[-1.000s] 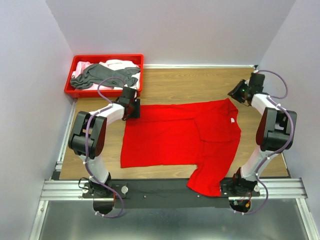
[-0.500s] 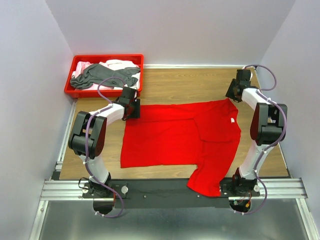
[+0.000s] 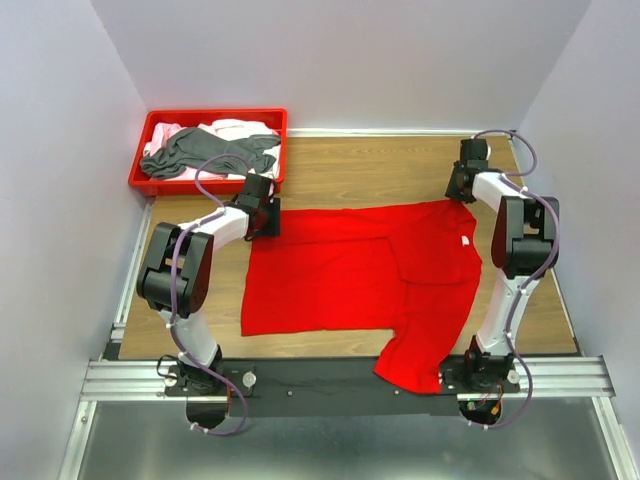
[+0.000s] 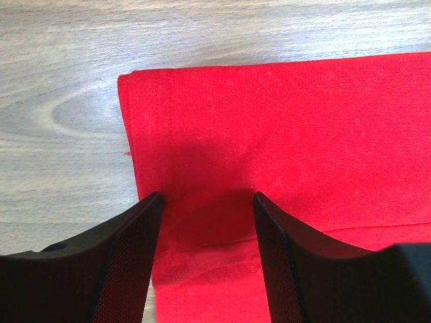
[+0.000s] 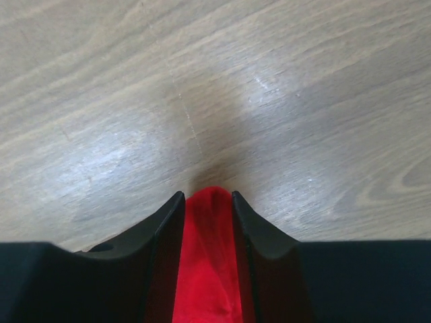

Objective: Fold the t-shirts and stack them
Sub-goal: Fold the tshirt

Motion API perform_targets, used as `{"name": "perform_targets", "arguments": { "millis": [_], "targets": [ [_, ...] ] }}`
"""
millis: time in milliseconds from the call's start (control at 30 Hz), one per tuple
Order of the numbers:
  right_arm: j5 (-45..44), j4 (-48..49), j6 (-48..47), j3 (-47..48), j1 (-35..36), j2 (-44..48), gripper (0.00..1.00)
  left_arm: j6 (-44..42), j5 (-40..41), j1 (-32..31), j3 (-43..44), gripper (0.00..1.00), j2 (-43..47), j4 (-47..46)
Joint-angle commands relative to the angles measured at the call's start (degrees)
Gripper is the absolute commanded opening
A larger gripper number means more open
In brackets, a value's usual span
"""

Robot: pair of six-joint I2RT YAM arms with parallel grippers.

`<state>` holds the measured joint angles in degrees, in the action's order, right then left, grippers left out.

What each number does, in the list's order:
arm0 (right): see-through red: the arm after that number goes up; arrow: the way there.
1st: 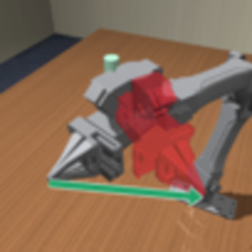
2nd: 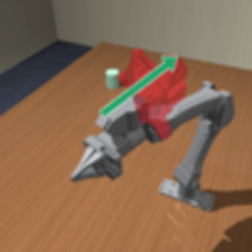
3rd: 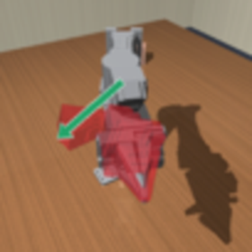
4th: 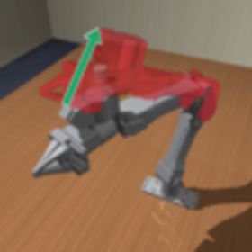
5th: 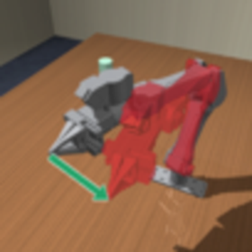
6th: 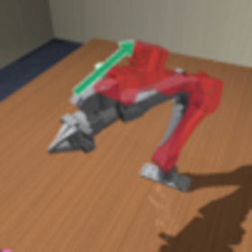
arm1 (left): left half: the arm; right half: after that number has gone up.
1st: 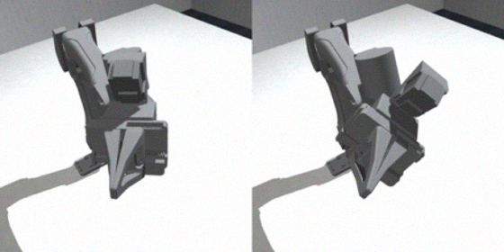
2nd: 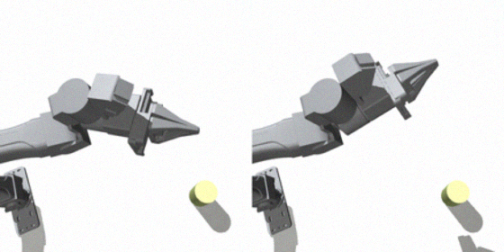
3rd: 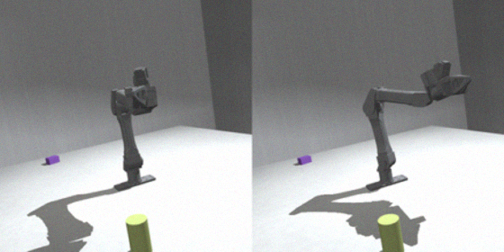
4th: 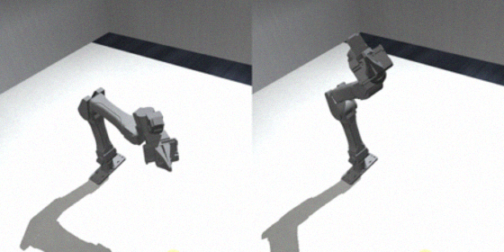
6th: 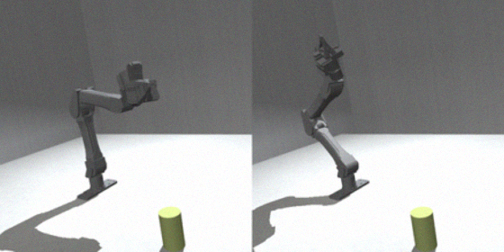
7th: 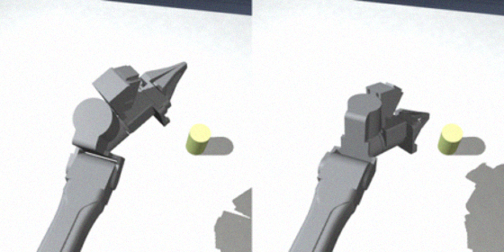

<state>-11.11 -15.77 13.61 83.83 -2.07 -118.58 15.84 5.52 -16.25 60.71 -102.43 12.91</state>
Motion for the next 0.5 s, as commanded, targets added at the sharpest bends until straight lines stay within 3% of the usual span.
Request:
{"name": "perform_targets", "arguments": {
  "millis": [0,200,267,333,467],
  "targets": [
    [-4.5,-1.7,-0.8,1.2,0.5,-2.4,0.4,-0.4,0.6,0.3,-0.6,0.65,-0.4,2.2],
    [-7.6,-1.8,-0.7,1.5,0.5,-4.1,0.27,-0.4,0.9,0.3,-0.7,0.65,-0.6,2.6],
    [-8.8,-1.8,-0.2,2.2,0.0,-4.5,0.18,-0.4,1.2,0.3,-0.8,0.65,-0.7,2.7],
    [-6.1,-1.8,1.0,3.1,-1.9,-4.5,0.08,-0.4,1.2,0.3,-0.9,0.65,-0.7,2.8],
    [-2.2,-1.8,1.4,5.2,-4.3,-5.1,0.04,0.6,0.0,0.3,-0.2,0.65,-1.4,2.5]
  ]
}}
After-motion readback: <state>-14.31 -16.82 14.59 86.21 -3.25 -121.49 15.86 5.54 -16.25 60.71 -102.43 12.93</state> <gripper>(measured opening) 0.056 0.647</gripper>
